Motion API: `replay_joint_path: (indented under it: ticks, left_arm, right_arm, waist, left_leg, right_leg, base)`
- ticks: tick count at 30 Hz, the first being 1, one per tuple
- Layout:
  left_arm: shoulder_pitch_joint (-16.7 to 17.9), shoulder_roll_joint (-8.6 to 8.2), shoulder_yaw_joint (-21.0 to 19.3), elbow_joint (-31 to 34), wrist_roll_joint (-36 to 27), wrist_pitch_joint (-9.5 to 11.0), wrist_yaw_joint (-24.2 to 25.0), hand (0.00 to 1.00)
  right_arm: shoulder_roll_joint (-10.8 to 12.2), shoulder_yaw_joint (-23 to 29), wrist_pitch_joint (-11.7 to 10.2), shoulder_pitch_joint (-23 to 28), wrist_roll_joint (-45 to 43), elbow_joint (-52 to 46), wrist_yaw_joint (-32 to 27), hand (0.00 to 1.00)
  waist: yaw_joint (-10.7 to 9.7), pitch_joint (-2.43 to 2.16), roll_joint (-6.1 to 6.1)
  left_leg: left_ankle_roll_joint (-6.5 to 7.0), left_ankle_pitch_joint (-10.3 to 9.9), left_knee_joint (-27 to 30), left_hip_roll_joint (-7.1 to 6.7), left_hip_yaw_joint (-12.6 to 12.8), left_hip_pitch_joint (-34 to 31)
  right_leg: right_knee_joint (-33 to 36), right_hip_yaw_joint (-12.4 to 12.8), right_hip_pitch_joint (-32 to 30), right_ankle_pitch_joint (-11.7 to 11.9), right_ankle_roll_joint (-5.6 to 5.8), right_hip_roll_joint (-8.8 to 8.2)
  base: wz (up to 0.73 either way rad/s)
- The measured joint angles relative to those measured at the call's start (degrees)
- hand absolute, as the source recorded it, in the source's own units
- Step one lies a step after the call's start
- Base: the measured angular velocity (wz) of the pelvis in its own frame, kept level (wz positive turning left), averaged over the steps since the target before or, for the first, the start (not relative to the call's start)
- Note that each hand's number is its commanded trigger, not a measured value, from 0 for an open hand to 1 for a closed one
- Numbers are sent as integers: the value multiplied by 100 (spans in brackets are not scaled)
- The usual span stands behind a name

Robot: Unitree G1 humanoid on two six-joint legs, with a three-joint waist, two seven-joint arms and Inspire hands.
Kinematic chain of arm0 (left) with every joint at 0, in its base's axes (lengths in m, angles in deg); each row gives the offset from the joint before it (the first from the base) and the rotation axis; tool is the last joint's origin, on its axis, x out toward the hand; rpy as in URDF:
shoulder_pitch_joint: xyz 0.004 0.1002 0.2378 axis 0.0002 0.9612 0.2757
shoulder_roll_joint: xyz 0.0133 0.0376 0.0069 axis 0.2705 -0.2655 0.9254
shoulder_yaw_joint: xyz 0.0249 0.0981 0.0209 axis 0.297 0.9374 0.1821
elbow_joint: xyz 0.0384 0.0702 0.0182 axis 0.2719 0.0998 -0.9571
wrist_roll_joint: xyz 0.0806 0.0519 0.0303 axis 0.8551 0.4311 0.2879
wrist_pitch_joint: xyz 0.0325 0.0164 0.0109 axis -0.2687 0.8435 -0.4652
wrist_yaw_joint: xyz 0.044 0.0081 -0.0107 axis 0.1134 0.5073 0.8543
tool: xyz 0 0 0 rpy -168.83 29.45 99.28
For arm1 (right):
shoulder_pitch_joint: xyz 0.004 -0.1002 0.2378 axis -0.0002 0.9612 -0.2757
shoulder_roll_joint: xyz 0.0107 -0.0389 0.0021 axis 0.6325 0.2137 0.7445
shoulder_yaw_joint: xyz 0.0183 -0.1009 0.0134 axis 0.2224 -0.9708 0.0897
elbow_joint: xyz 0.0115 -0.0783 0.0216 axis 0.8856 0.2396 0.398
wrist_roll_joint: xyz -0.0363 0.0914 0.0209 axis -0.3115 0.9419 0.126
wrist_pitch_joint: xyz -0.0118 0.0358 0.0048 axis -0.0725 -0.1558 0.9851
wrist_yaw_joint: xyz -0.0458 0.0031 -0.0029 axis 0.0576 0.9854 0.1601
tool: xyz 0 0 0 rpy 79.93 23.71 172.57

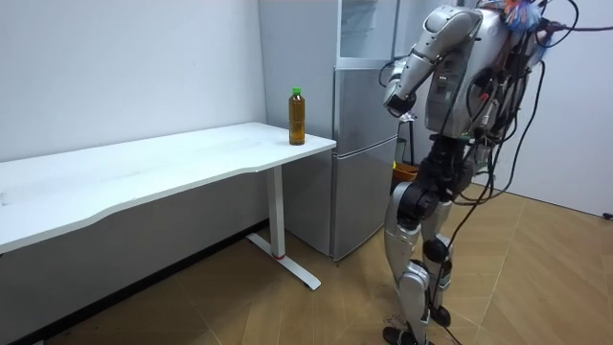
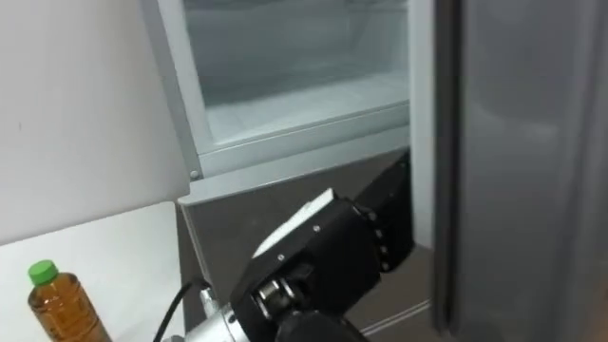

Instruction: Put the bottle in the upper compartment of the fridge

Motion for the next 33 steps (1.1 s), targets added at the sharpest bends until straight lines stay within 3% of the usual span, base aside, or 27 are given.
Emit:
replay_joint_path:
  ticks: [8, 28, 33]
  left_arm:
    - [-9, 9, 91, -241, -27, -148, 461, 0]
    - [-8, 12, 85, -536, 105, -222, 585, 0]
    - [40, 13, 86, -424, 302, -246, 660, 0]
  right_arm:
    - [32, -7, 1, -1, 244, 6, -7, 0]
    - [26, -66, -2, 13, 279, 37, -17, 0]
    - [44, -68, 8, 27, 276, 58, -21, 0]
  waist:
    - [-97, 80, -126]
    - [-24, 72, -149]
    - [47, 39, -207]
  left_leg:
    - [-56, -10, 10, 37, 76, -29]
    - [-89, -27, 3, 57, 191, 63]
    - [-90, -27, -45, 54, 126, 75]
  right_leg:
    - [-10, 30, -84, -51, -47, 37]
    - [-12, 79, -49, -121, -65, 58]
    - [-3, 26, -40, -137, -64, 56]
  base:
    - [-5]
    - [-3]
    - [6]
